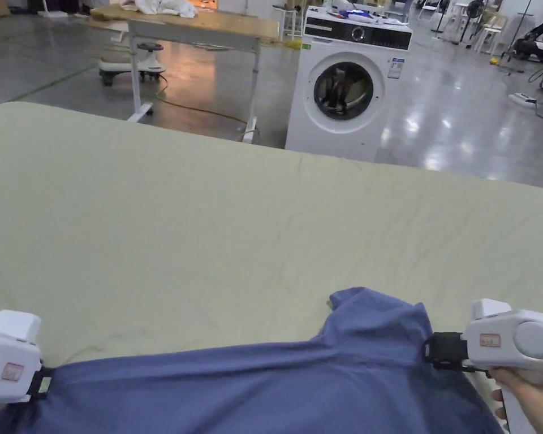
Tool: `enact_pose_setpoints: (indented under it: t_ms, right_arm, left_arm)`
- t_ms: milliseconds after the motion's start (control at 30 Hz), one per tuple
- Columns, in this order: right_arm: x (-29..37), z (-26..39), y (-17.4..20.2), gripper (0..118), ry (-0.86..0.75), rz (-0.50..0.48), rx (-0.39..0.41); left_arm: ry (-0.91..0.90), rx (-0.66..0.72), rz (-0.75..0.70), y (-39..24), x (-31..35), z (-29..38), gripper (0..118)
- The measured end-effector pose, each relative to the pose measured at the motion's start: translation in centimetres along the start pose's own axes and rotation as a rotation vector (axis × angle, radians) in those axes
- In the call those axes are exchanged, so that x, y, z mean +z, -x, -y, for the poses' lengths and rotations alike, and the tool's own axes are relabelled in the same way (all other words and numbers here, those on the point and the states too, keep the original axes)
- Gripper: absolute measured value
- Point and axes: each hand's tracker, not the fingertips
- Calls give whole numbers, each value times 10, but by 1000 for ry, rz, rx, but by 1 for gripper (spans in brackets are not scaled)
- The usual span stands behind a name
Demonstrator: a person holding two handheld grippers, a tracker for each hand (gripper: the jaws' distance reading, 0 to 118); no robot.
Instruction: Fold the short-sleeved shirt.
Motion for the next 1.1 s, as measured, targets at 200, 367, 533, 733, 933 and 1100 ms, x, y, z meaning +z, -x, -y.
enact_pose_setpoints:
  t_ms: [200, 367, 533, 733, 933, 1100]
  right_arm:
    - [8, 12, 20, 3, -25, 5, 69]
    - [42, 16, 16, 2, -113, 10, -10]
    - [141, 13, 14, 2, -288, -63, 99]
    - [278, 8, 25, 2, -567, -82, 99]
    - [384, -17, 21, 2, -778, -89, 51]
    - [443, -59, 18, 2, -903, -30, 48]
  left_arm:
    - [-31, 39, 8, 1, -4, 1, 3]
    - [-82, -4, 34, 5, 7, -4, 1]
    - [-338, 108, 150, 25, 84, -38, 1]
    - [-576, -3, 223, 21, 229, -85, 1]
    - [-798, -17, 207, 36, 346, -127, 1]
    - [-910, -26, 129, 44, 400, -174, 1]
